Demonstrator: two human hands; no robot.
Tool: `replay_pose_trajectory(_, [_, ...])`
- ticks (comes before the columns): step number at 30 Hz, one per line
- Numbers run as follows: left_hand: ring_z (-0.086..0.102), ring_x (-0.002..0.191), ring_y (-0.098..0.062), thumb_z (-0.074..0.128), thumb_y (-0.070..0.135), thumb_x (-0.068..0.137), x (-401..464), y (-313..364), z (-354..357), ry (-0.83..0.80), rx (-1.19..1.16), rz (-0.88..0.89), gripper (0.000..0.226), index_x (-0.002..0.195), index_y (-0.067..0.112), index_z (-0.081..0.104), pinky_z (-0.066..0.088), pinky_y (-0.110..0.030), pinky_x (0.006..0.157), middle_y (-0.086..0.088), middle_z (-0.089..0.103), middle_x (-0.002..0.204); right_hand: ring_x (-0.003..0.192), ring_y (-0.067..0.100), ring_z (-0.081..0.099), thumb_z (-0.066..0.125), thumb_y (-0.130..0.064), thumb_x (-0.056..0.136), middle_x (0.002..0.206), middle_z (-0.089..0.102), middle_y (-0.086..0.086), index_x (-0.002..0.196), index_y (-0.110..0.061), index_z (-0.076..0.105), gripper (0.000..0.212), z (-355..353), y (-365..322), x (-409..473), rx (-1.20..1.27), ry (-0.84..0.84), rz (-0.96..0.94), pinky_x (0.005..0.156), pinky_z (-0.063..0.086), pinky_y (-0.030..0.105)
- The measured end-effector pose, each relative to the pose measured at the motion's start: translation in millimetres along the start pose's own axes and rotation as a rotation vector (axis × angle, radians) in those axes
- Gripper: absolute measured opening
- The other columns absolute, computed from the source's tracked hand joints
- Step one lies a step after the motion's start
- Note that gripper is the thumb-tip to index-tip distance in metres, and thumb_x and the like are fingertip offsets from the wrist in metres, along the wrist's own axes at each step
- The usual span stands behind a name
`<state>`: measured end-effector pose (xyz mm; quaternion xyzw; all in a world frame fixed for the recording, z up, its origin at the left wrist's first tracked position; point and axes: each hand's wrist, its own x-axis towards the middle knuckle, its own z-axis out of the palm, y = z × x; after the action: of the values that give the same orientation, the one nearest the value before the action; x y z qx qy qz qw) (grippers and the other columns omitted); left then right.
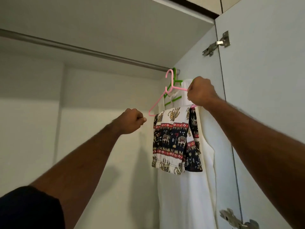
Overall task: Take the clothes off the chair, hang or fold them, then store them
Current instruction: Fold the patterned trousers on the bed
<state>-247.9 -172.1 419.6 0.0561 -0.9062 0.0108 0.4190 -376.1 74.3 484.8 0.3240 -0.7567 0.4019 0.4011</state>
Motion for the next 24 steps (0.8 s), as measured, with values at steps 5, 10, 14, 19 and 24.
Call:
replay_pose_trajectory(5, [0.069, 0.076, -0.028, 0.056, 0.028, 0.102, 44.1, -32.0, 7.7, 0.03, -0.002, 0.077, 0.038, 0.08, 0.001, 0.071, 0.056, -0.04, 0.074, -0.012, 0.072, 0.074, 0.097, 0.034, 0.067, 0.073, -0.012, 0.088, 0.114, 0.067, 0.018, 0.114, -0.005, 0.067, 0.027, 23.5, -7.9, 41.6, -0.024, 0.037, 0.02, 0.077, 0.058, 0.038])
replay_pose_trajectory(10, [0.068, 0.074, -0.03, 0.056, 0.03, 0.101, 81.6, -57.0, 25.8, 0.058, 0.01, 0.107, 0.039, 0.078, 0.001, 0.069, 0.056, -0.045, 0.074, -0.012, 0.071, 0.071, 0.098, 0.034, 0.067, 0.076, -0.015, 0.089, 0.114, 0.066, 0.018, 0.109, -0.003, 0.064, 0.027, 32.3, -15.7, 86.3, -0.026, 0.096, 0.012, 0.081, 0.057, 0.04])
replay_pose_trajectory(14, [0.068, 0.074, -0.035, 0.056, 0.031, 0.102, 108.2, -65.9, 40.2, 0.058, 0.001, 0.113, 0.042, 0.079, -0.002, 0.068, 0.057, -0.049, 0.073, -0.017, 0.07, 0.073, 0.099, 0.033, 0.067, 0.076, -0.018, 0.09, 0.114, 0.066, 0.018, 0.097, -0.01, 0.057, 0.022, 36.5, -16.8, 116.8, -0.069, 0.1, 0.002, 0.068, 0.05, 0.036])
replay_pose_trajectory(19, [0.068, 0.074, -0.034, 0.055, 0.033, 0.101, 137.2, -67.8, 45.5, 0.094, 0.0, 0.113, 0.043, 0.079, -0.001, 0.069, 0.057, -0.048, 0.073, -0.017, 0.071, 0.073, 0.106, 0.034, 0.067, 0.075, -0.013, 0.09, 0.118, 0.066, 0.019, 0.099, -0.009, 0.056, 0.022, 51.6, -12.8, 141.7, -0.109, 0.091, -0.017, 0.08, 0.052, 0.036])
replay_pose_trajectory(24, [0.069, 0.075, -0.033, 0.055, 0.031, 0.102, 155.0, -61.7, 58.4, 0.097, -0.018, 0.106, 0.041, 0.08, 0.0, 0.07, 0.057, -0.049, 0.075, -0.015, 0.072, 0.074, 0.11, 0.031, 0.066, 0.074, -0.009, 0.088, 0.119, 0.067, 0.018, 0.107, -0.008, 0.058, 0.025, 68.4, -2.0, 154.2, -0.185, 0.058, -0.014, 0.076, 0.047, 0.032])
